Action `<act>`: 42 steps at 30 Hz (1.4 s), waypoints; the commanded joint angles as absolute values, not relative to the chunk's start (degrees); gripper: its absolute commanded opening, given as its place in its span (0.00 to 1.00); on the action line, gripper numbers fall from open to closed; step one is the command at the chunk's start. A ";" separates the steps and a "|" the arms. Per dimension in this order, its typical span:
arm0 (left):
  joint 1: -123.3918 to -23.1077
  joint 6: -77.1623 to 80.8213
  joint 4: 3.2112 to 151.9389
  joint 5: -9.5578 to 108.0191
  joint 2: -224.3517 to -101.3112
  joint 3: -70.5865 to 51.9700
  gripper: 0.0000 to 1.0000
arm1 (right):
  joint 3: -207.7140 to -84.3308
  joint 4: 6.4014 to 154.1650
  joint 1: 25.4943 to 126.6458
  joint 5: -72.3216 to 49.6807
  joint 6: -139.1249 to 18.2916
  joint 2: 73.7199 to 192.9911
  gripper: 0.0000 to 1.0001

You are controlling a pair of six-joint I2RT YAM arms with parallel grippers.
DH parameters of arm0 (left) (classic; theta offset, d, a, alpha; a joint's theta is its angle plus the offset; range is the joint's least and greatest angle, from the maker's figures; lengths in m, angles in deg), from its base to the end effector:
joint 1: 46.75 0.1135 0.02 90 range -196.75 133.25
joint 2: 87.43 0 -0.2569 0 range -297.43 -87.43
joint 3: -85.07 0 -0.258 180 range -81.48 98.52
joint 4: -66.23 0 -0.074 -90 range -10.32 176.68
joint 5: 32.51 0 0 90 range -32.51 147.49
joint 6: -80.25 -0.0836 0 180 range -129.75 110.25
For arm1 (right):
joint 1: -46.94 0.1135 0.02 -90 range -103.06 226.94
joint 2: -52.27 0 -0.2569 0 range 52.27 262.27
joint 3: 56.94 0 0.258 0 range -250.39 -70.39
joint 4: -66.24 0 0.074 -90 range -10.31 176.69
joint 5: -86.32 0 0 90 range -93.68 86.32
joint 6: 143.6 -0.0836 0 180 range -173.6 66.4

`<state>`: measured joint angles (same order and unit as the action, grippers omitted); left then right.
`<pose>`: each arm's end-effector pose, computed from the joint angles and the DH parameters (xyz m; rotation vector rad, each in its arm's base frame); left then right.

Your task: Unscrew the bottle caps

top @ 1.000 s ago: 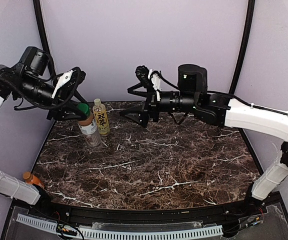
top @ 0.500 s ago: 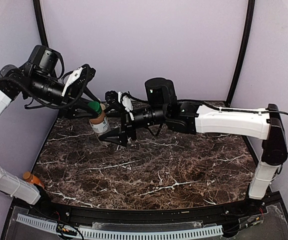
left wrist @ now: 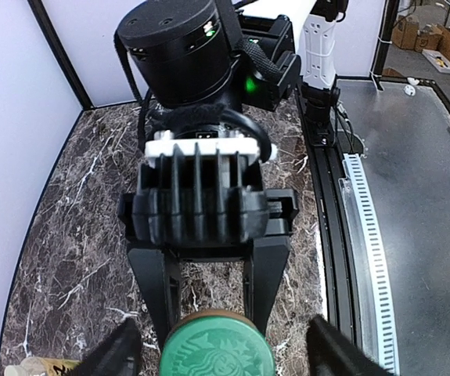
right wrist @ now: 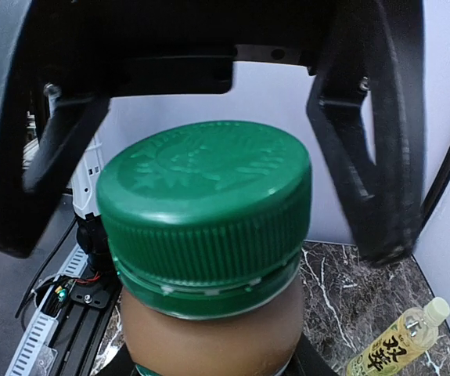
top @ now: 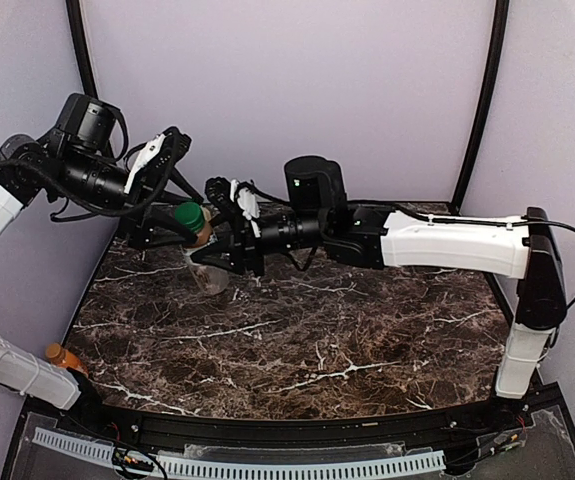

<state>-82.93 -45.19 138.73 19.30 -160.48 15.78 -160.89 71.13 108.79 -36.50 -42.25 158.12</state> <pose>0.1826 -0.1976 0.4371 1.5253 1.4699 -0.7286 0.1918 0.4545 0.3350 -1.4071 1.1291 1.1260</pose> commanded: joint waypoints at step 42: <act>-84.89 -27.16 98.98 36.05 -146.24 -15.65 0.26 | -155.07 48.06 113.47 -9.80 -69.00 151.75 0.94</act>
